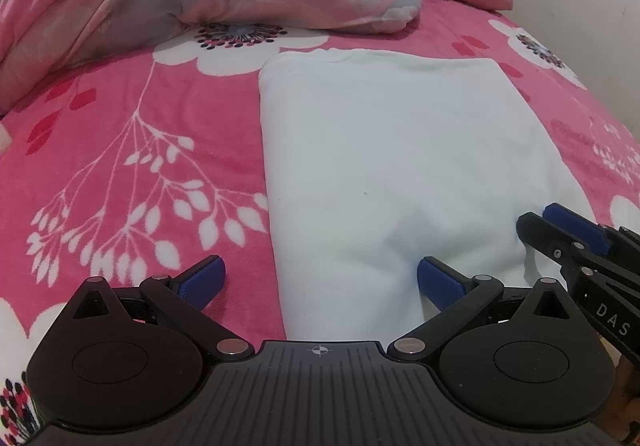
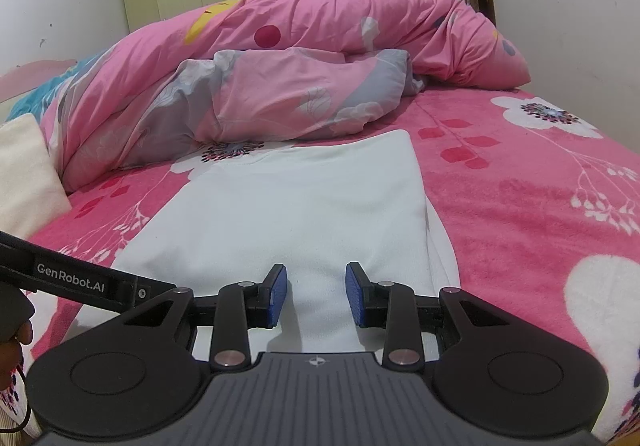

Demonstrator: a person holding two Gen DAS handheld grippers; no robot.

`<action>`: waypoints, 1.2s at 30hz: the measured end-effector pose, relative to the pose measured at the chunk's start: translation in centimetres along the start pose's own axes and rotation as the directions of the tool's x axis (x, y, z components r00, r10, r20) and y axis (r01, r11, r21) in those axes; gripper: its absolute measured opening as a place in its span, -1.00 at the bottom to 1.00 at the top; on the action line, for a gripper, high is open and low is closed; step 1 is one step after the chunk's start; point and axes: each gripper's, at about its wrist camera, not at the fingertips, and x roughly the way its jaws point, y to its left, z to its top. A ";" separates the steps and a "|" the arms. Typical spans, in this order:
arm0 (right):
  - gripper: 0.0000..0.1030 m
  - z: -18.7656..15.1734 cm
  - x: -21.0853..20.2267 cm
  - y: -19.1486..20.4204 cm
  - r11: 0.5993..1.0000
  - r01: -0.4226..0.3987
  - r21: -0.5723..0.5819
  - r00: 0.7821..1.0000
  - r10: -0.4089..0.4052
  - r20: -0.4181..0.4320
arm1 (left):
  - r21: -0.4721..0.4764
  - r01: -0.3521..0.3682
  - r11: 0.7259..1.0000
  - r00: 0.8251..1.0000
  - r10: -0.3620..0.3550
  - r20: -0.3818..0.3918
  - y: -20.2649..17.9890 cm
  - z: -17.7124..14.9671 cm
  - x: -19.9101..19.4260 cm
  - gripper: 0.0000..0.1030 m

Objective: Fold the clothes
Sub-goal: 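Place both open grippers at the folded white sweatshirt edge, then close both grippers on the sweatshirt edge and lift it up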

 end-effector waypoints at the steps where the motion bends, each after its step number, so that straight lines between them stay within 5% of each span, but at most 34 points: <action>1: -0.33 0.0 0.0 0.0 1.000 0.000 0.001 1.000 0.000 0.000 | 0.001 0.000 1.000 1.000 0.000 0.000 0.0 0.0 0.0 1.00; 36: -0.31 0.1 0.0 -0.6 0.999 -0.026 0.048 1.000 0.026 -0.001 | 0.025 0.012 1.000 1.000 -0.011 -0.018 -0.2 0.1 0.0 1.00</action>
